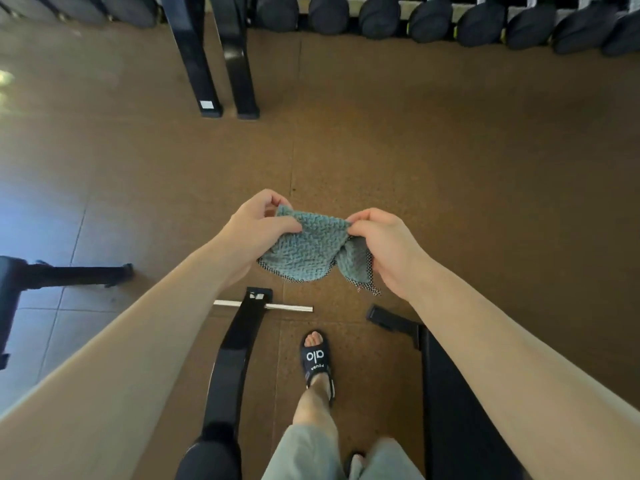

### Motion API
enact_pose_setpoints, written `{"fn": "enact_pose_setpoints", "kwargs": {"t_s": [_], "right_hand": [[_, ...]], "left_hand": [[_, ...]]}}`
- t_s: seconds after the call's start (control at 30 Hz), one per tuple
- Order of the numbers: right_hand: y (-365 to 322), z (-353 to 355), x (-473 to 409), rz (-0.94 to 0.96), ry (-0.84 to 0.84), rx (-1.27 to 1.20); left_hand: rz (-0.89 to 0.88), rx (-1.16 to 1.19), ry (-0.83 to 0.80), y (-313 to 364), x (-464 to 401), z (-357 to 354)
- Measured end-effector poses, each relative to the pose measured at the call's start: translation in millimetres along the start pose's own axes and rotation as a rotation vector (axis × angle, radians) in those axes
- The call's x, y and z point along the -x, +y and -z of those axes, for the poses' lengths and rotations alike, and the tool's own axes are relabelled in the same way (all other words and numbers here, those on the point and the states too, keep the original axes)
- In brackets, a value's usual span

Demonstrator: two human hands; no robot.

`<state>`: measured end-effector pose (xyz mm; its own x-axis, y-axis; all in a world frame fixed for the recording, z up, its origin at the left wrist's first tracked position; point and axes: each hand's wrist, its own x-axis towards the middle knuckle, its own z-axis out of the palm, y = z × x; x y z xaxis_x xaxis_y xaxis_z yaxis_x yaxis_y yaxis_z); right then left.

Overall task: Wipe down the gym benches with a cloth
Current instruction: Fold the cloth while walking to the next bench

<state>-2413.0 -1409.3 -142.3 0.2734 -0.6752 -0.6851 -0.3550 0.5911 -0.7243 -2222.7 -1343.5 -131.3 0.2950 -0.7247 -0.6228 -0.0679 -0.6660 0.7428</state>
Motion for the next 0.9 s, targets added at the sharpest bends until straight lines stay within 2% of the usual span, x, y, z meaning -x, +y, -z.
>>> {"fn": "enact_pose_setpoints", "kwargs": {"t_s": [0.1, 0.2, 0.43, 0.63, 0.73, 0.9], "right_hand": [[-29, -17, -12, 0.037, -0.011, 0.047], [-54, -33, -19, 0.051, -0.098, 0.093], [-103, -54, -45, 0.246, -0.251, 0.413], [-162, -65, -82, 0.236, -0.427, 0.472], [-191, -65, -102, 0.252, -0.445, 0.453], [-225, -73, -132, 0.283, -0.472, 0.444]], "left_hand": [[-0.029, -0.002, 0.031, 12, -6, 23], [-0.028, 0.034, 0.085, 25, -8, 41], [0.004, -0.032, 0.17, 48, -13, 76], [-0.031, -0.136, 0.279, 80, -28, 97], [-0.05, -0.176, 0.282, 97, -42, 102], [-0.066, -0.005, 0.354, 111, -66, 108]]}}
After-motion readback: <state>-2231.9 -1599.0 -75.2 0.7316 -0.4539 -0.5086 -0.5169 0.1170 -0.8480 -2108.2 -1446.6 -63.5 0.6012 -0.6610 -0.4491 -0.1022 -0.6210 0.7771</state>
